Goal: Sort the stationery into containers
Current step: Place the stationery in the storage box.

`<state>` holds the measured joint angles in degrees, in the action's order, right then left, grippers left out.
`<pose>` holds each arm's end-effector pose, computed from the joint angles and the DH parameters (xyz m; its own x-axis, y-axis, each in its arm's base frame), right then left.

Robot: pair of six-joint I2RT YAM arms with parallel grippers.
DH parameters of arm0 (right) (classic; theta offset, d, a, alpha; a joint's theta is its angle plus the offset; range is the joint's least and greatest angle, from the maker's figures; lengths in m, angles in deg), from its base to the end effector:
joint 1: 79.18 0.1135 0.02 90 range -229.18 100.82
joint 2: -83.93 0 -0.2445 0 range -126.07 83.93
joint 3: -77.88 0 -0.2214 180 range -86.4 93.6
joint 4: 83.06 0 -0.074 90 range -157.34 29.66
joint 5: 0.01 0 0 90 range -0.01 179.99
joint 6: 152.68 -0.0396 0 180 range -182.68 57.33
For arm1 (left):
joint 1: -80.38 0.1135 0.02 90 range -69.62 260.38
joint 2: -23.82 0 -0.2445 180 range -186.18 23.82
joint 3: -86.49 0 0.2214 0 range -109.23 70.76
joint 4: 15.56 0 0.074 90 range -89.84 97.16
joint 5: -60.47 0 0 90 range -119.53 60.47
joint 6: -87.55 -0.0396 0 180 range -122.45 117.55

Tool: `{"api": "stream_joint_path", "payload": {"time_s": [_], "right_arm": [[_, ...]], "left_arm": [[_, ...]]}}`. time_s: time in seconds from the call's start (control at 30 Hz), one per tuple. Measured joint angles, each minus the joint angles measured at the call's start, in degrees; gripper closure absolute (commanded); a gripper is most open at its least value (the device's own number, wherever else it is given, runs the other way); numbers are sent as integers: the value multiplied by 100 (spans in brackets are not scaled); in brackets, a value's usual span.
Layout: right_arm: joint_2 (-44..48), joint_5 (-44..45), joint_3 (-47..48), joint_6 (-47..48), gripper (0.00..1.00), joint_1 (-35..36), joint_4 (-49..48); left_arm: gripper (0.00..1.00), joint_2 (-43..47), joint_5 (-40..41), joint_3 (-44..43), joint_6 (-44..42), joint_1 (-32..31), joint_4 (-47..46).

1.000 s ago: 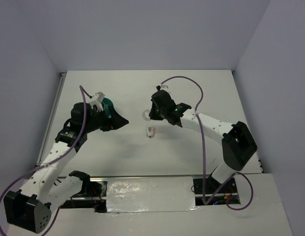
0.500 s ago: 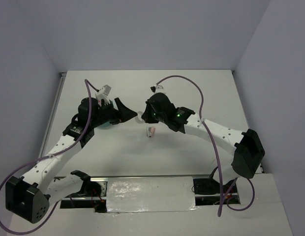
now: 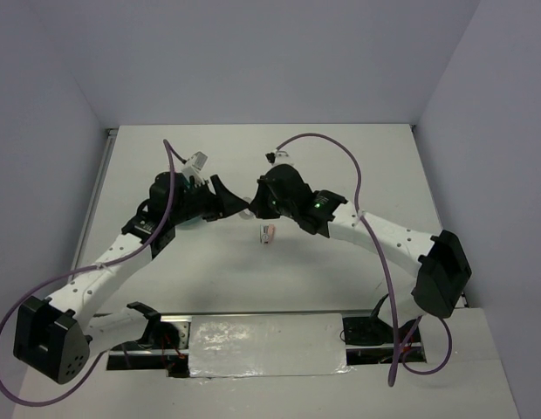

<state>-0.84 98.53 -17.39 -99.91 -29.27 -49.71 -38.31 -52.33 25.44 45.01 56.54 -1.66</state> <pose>0.2065 0.2361 0.2946 -0.6916 0.1075 -0.7142 -0.3244 0.8373 0.4401 0.2077 -0.1085 0.2969 -0.6867 -0.4392 -0.5793 0.3092 0.5448 -0.7795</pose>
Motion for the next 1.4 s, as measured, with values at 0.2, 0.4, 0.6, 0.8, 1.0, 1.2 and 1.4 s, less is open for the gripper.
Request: {"api": "stream_joint_path", "payload": {"time_s": [0.2, 0.4, 0.6, 0.8, 1.0, 1.2, 1.4], "right_arm": [[57, -96, 2, 0, 100, 4, -52], [96, -61, 4, 2, 36, 9, -59], [208, 260, -68, 50, 9, -125, 79], [1241, 466, -693, -37, 8, -483, 4], [1722, 568, -979, 127, 8, -673, 208], [1928, 562, -1292, 291, 8, -721, 417], [2157, 457, -1510, 411, 8, -754, 424]], "left_arm": [[50, -129, -28, 87, 85, -13, -118], [100, -144, -50, 94, 190, -28, -229], [100, -260, 608, -693, -238, -2, 868], [100, -1075, 2109, -2422, -688, 197, 2087], [100, -2133, 3565, -3556, -955, 442, 2809], [100, -2846, 4321, -3696, -966, 498, 3327], [100, -3287, 4795, -3720, -931, 503, 3574]]}}
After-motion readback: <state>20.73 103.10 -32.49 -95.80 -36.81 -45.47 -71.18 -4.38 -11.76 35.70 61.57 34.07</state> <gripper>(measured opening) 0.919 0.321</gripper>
